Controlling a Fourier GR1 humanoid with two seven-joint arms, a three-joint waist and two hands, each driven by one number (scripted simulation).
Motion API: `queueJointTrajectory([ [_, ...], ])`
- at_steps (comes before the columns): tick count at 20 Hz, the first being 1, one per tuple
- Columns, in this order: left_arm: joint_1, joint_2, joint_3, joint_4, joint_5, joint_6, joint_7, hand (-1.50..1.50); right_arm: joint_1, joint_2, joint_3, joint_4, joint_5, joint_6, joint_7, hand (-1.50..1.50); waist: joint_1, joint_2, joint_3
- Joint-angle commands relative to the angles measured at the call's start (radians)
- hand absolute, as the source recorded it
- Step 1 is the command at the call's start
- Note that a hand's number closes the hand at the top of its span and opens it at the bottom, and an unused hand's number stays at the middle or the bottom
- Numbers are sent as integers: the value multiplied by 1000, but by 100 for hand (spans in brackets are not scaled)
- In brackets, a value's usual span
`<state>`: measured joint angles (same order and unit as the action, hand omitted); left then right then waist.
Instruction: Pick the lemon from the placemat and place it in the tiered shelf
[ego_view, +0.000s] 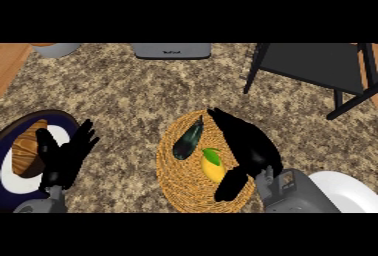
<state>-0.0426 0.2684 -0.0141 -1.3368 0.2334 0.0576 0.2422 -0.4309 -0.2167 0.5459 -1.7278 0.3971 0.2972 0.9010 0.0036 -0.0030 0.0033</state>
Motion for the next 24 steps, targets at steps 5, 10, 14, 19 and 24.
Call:
queueJointTrajectory([
  [5,-25,-9,36,10,-19,-18,46,0,72,85,27,38,194,-10,-10,-150,-2,3,-3],
  [10,-51,-56,22,67,-61,-4,27,0,81,122,-9,70,237,-2,-53,-150,-4,3,-3],
  [14,-48,-52,52,51,-61,-22,27,0,149,125,8,68,299,17,-77,-150,-4,3,-3],
  [19,15,-53,50,9,-71,-44,19,0,153,140,6,210,401,-76,-178,-150,0,3,-3],
  [24,-38,-79,73,48,-90,-15,11,0,160,186,1,218,474,-97,-176,-150,-3,3,-3],
])
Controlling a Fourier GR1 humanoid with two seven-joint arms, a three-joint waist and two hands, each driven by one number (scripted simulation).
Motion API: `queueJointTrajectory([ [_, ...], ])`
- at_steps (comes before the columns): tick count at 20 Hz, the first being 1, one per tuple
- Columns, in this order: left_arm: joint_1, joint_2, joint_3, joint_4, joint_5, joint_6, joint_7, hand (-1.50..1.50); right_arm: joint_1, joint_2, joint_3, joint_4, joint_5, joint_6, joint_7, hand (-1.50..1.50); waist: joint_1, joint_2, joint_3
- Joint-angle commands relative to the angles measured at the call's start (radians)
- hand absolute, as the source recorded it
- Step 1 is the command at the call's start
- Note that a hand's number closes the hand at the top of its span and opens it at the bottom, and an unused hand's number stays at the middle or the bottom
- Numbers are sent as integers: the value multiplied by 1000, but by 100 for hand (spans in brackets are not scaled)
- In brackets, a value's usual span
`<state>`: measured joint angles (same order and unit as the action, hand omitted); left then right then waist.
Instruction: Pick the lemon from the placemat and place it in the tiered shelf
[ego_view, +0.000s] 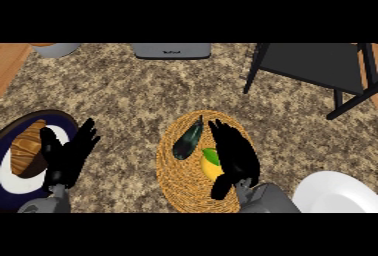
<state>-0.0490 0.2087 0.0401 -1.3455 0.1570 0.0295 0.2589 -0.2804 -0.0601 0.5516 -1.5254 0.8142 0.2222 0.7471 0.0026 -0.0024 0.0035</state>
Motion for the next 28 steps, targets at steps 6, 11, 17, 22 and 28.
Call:
queueJointTrajectory([
  [6,32,-3,22,-99,-3,-4,105,0,-22,48,-87,132,44,-49,-148,-150,1,2,-3],
  [11,2,-60,-3,-12,-57,14,38,0,-70,59,-54,260,40,-162,-186,-150,1,3,-3],
  [17,24,-32,14,-4,-29,-38,17,0,-125,-5,68,338,60,45,-270,150,13,5,-5],
  [22,-35,-55,14,-14,-47,0,62,0,-38,59,53,291,8,-67,-320,150,0,2,-3],
  [28,44,-37,46,30,-34,-56,-28,0,-15,59,107,153,16,-108,-335,150,-1,1,-4],
])
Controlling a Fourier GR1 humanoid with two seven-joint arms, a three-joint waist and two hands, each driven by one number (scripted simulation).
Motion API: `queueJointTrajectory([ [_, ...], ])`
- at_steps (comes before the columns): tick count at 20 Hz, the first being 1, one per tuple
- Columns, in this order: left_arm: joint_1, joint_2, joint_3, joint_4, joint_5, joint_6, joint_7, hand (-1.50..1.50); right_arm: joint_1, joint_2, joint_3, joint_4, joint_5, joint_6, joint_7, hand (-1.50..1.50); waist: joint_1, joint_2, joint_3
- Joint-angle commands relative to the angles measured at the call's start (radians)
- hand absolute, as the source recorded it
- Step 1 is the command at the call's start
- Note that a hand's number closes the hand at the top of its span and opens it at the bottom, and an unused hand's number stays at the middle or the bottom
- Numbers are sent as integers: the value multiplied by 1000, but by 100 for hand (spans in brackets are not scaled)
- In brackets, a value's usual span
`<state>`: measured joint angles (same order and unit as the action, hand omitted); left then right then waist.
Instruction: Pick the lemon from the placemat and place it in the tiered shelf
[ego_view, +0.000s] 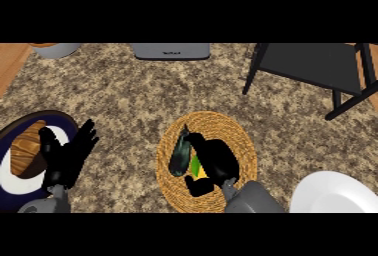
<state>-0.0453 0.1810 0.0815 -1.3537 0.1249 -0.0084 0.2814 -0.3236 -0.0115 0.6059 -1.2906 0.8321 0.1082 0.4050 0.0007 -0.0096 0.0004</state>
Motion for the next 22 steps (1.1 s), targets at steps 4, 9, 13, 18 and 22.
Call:
queueJointTrajectory([
  [4,-1,0,19,17,5,-4,-2,0,46,11,-74,-136,17,-58,46,150,-3,9,0],
  [9,27,5,12,-11,18,-26,12,0,-92,11,-298,-117,-57,-129,287,150,0,9,-1],
  [13,11,-8,0,-26,-5,5,30,0,-215,11,-300,-264,33,-139,409,150,-4,5,-1],
  [18,36,0,7,0,-18,0,-2,0,-372,11,-297,-409,164,-66,645,150,-5,2,-2],
  [22,10,-13,17,56,-10,-11,-48,0,-489,-62,-426,-524,125,143,722,150,-14,4,-2],
])
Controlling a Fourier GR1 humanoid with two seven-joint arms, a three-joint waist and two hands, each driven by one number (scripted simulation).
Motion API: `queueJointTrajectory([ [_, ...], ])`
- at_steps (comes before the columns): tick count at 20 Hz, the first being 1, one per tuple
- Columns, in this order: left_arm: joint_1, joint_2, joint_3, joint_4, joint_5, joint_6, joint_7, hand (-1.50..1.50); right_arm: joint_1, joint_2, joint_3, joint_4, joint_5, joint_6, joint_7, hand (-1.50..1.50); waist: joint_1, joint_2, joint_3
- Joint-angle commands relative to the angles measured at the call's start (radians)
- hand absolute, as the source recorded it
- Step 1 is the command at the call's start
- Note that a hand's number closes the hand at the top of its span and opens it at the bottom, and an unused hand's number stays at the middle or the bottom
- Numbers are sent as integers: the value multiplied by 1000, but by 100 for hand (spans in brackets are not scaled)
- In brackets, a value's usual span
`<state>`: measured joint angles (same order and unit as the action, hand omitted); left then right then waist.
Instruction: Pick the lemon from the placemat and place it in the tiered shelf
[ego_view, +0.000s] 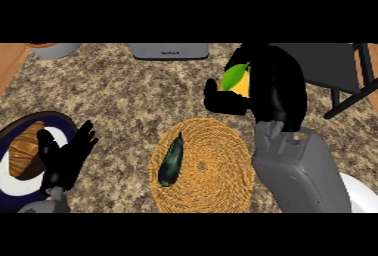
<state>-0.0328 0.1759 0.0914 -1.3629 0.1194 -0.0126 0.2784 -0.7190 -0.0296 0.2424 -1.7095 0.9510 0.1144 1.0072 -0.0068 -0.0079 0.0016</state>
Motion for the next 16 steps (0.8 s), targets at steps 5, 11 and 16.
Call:
queueJointTrajectory([
  [5,-32,-1,-1,36,-6,-11,7,0,-234,-78,-185,-76,-1,192,146,150,4,5,-2],
  [11,-22,5,20,19,6,-1,27,0,-403,-187,-353,30,-61,248,141,150,9,5,-3],
  [16,-24,13,13,-28,11,-13,63,0,-442,-327,-494,190,-132,234,-24,150,14,8,-2],
])
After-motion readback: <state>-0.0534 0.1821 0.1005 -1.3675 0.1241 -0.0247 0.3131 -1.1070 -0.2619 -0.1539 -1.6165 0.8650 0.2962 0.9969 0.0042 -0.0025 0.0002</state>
